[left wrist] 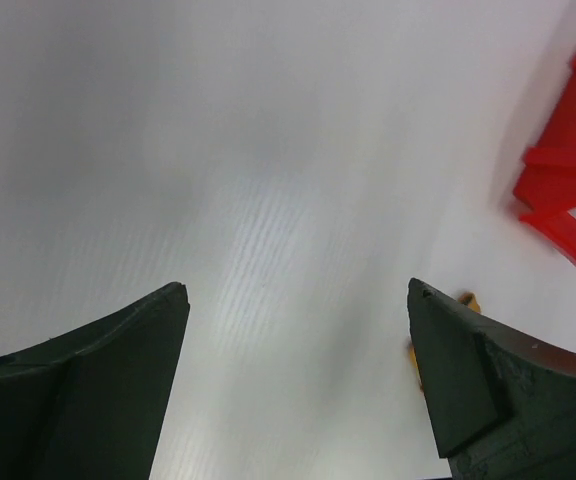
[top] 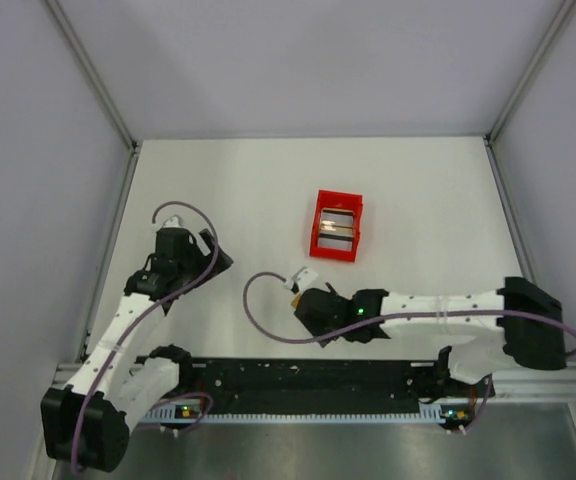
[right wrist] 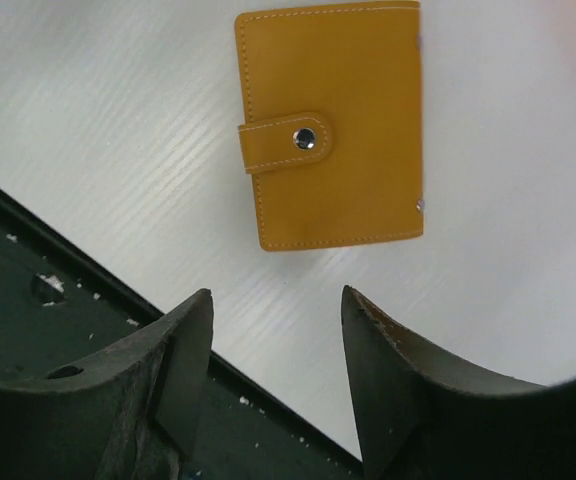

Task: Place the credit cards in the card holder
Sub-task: Open the card holder at the center of the board.

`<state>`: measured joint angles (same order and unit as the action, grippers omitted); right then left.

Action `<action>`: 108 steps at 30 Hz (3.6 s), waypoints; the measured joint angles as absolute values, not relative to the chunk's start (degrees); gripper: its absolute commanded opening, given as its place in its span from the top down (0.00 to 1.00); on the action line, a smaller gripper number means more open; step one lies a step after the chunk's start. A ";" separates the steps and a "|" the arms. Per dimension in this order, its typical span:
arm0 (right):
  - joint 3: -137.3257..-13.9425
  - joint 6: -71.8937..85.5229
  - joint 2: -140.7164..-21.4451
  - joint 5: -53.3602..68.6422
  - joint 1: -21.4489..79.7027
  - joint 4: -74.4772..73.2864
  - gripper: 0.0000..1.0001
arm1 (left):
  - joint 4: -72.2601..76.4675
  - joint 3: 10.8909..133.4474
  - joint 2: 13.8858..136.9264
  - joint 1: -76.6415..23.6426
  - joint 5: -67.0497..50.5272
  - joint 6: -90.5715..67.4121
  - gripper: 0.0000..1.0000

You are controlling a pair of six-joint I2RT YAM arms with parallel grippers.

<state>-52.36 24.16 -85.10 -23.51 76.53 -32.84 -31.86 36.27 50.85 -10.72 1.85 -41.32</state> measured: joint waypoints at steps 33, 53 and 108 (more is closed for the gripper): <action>-36.64 46.78 -81.52 19.70 41.06 -11.60 0.46 | -1.41 39.55 88.55 -36.18 -28.47 -35.46 0.50; -56.03 28.45 -97.73 21.69 38.94 -14.31 0.47 | -6.07 30.41 75.26 -40.12 -18.00 -43.81 0.53; -40.16 39.11 -97.73 41.65 38.54 6.81 0.69 | -6.52 38.52 85.78 -39.07 -9.17 -35.97 0.96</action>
